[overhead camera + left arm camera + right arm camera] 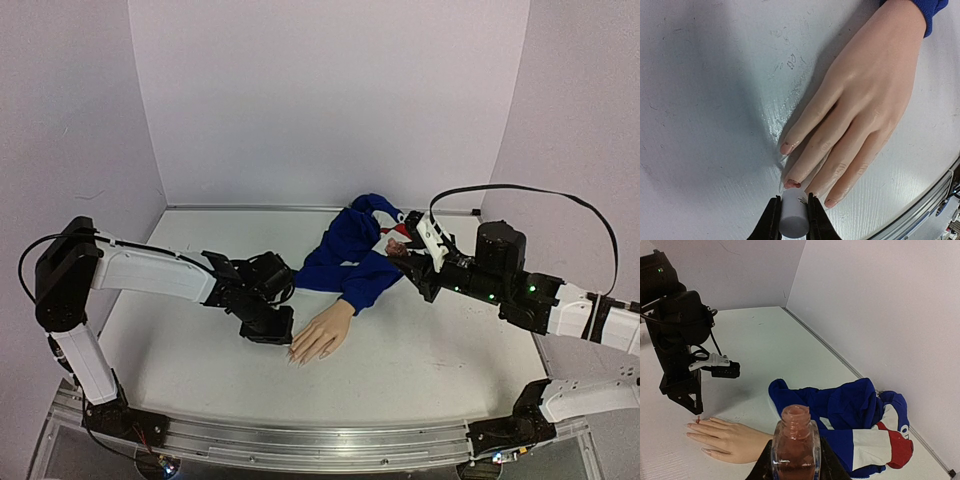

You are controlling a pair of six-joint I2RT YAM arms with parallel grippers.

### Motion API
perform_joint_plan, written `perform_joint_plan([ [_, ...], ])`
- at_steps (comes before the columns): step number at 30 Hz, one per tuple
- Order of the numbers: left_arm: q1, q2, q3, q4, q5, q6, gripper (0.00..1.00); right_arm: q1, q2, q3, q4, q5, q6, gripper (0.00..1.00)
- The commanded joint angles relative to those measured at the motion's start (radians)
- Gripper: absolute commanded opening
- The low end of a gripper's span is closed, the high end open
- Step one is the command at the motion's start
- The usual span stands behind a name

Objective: Paint the nails

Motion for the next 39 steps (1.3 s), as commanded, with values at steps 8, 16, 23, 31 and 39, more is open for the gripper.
perform_joint_plan([
  [8, -0.002, -0.050, -0.018, -0.014, -0.019, -0.022, 0.00, -0.005, -0.012, 0.012, 0.071, -0.015, 0.011, 0.00],
  [16, -0.002, -0.055, -0.024, -0.015, -0.023, -0.026, 0.00, -0.006, -0.010, 0.012, 0.072, -0.016, 0.012, 0.00],
  [23, -0.002, -0.064, -0.038, -0.014, -0.025, -0.034, 0.00, -0.006, -0.009, 0.013, 0.071, -0.017, 0.012, 0.00],
  [31, -0.002, -0.071, -0.039, -0.012, -0.029, -0.033, 0.00, -0.006, -0.007, 0.014, 0.071, -0.018, 0.013, 0.00],
  [39, -0.014, -0.145, -0.070, 0.005, -0.078, -0.032, 0.00, -0.006, -0.003, 0.013, 0.072, -0.018, 0.014, 0.00],
])
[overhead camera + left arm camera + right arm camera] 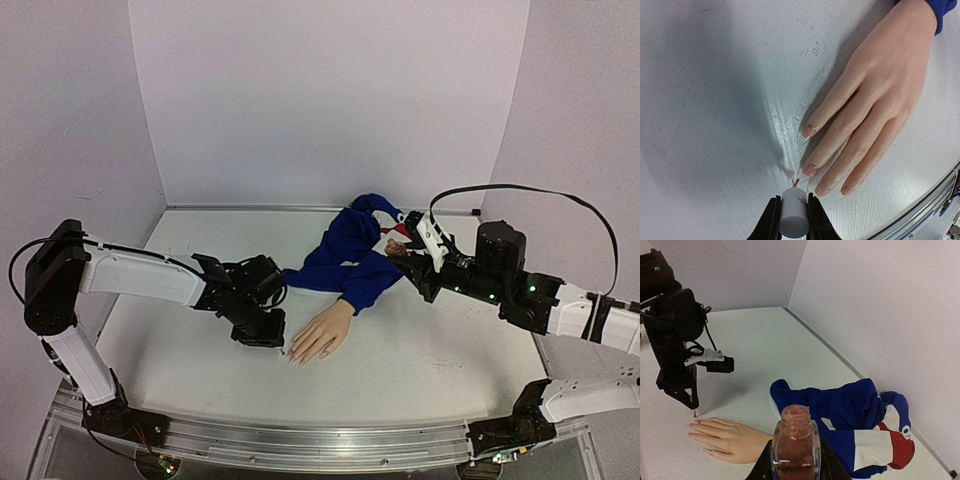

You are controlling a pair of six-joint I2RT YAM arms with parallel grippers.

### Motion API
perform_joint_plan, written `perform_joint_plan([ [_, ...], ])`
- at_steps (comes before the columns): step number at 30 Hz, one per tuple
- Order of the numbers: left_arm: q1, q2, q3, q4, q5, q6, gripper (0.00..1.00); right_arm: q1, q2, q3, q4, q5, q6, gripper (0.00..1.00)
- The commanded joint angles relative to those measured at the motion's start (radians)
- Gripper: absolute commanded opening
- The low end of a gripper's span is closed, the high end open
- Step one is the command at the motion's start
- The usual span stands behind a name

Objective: Paint the nails

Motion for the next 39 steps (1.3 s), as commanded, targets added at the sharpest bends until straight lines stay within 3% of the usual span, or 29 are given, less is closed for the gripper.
perform_joint_plan([
  [1, -0.013, -0.106, -0.018, 0.020, -0.063, -0.007, 0.00, -0.006, -0.003, 0.013, 0.071, -0.009, 0.010, 0.00],
  [15, -0.020, -0.035, 0.066, 0.049, -0.026, 0.068, 0.00, -0.006, -0.006, 0.012, 0.073, -0.010, 0.010, 0.00],
  [39, -0.013, 0.025, 0.103, -0.002, -0.015, 0.058, 0.00, -0.006, -0.010, 0.013, 0.072, -0.006, 0.009, 0.00],
])
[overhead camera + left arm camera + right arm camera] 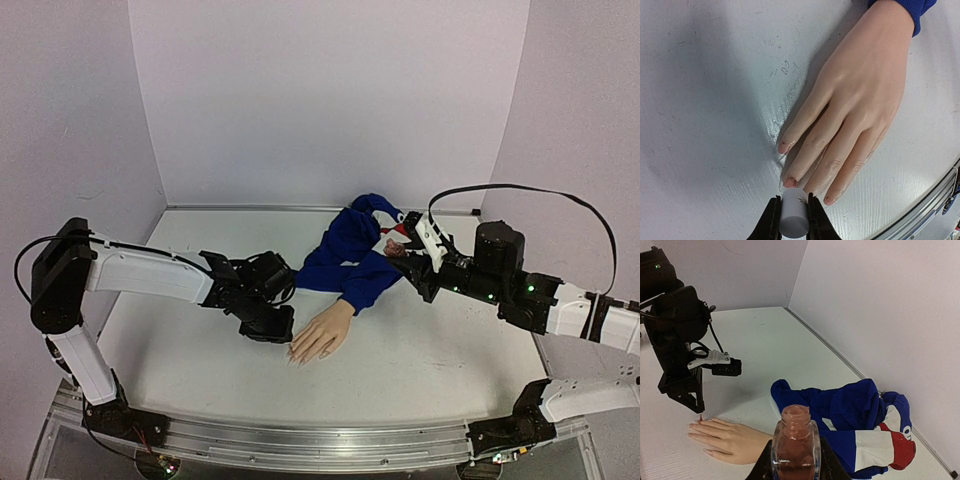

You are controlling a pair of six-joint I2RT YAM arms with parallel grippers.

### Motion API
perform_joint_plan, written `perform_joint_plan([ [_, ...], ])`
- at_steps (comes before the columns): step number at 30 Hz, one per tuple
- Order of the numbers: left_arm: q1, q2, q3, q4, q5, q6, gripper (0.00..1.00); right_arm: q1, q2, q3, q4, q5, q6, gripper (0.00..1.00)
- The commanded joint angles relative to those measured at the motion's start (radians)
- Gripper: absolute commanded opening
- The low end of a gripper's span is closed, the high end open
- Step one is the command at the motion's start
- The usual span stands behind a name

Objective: Paint the nails

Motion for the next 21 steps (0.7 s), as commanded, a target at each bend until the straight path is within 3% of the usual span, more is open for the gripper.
perform_joint_plan([
  [1, 0.006, -0.001, 0.049, -0.015, 0.008, 0.001, 0.00, -0.006, -0.018, 0.013, 0.066, -0.003, 0.009, 0.00],
  [21, 0.006, 0.015, 0.049, -0.022, 0.017, -0.006, 0.00, -0.006, -0.025, 0.009, 0.066, -0.003, 0.010, 0.00],
])
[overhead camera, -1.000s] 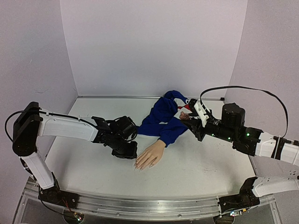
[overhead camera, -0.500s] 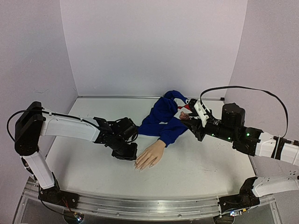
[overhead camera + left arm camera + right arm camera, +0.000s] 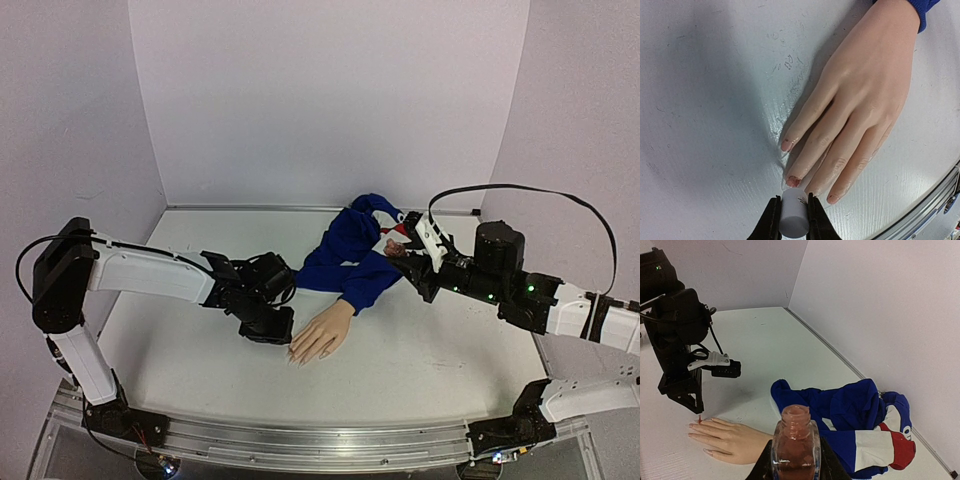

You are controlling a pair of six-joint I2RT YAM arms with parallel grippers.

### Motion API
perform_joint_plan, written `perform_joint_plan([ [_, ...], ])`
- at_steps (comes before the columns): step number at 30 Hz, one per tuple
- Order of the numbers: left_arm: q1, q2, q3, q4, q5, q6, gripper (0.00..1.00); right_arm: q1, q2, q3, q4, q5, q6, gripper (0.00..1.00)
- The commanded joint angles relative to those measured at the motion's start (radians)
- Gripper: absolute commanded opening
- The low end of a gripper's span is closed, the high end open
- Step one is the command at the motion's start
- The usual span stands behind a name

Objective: Paint the nails

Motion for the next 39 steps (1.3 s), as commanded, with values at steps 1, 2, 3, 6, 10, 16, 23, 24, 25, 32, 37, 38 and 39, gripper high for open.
perform_joint_plan([
  [1, 0.005, 0.006, 0.045, -0.010, 0.011, -0.007, 0.00, -0.006, -0.024, 0.008, 0.066, -0.003, 0.010, 0.00],
  [2, 0.005, 0.006, 0.044, -0.012, 0.011, -0.009, 0.00, -0.007, -0.024, 0.008, 0.066, -0.002, 0.010, 0.00],
  [3, 0.005, 0.005, 0.043, -0.013, 0.011, -0.010, 0.00, -0.006, -0.024, 0.007, 0.066, -0.004, 0.010, 0.00],
  [6, 0.005, 0.003, 0.037, -0.014, 0.012, -0.014, 0.00, -0.006, -0.024, 0.009, 0.066, -0.003, 0.010, 0.00],
  [10, 0.005, 0.005, 0.034, -0.015, 0.013, -0.018, 0.00, -0.006, -0.022, 0.011, 0.066, -0.003, 0.010, 0.00],
  [16, 0.005, 0.005, 0.028, -0.015, 0.018, -0.021, 0.00, -0.007, -0.020, 0.010, 0.066, -0.006, 0.010, 0.00],
  [23, 0.005, 0.000, 0.017, -0.015, 0.025, -0.030, 0.00, -0.006, -0.018, 0.012, 0.066, -0.007, 0.010, 0.00],
  [24, 0.005, -0.001, 0.014, -0.015, 0.026, -0.032, 0.00, -0.007, -0.019, 0.012, 0.066, -0.007, 0.010, 0.00],
  [25, 0.005, -0.003, 0.011, -0.015, 0.026, -0.035, 0.00, -0.006, -0.018, 0.012, 0.066, -0.006, 0.010, 0.00],
  [32, 0.005, -0.014, -0.004, -0.015, 0.014, -0.047, 0.00, -0.006, -0.018, 0.011, 0.066, -0.011, 0.012, 0.00],
  [37, 0.006, -0.016, -0.008, -0.017, 0.012, -0.051, 0.00, -0.007, -0.022, 0.010, 0.067, -0.008, 0.012, 0.00],
  [38, 0.007, -0.018, -0.009, -0.017, 0.013, -0.053, 0.00, -0.006, -0.023, 0.010, 0.066, -0.009, 0.012, 0.00],
  [39, 0.006, -0.018, -0.009, -0.017, 0.012, -0.053, 0.00, -0.007, -0.024, 0.010, 0.066, -0.009, 0.012, 0.00],
])
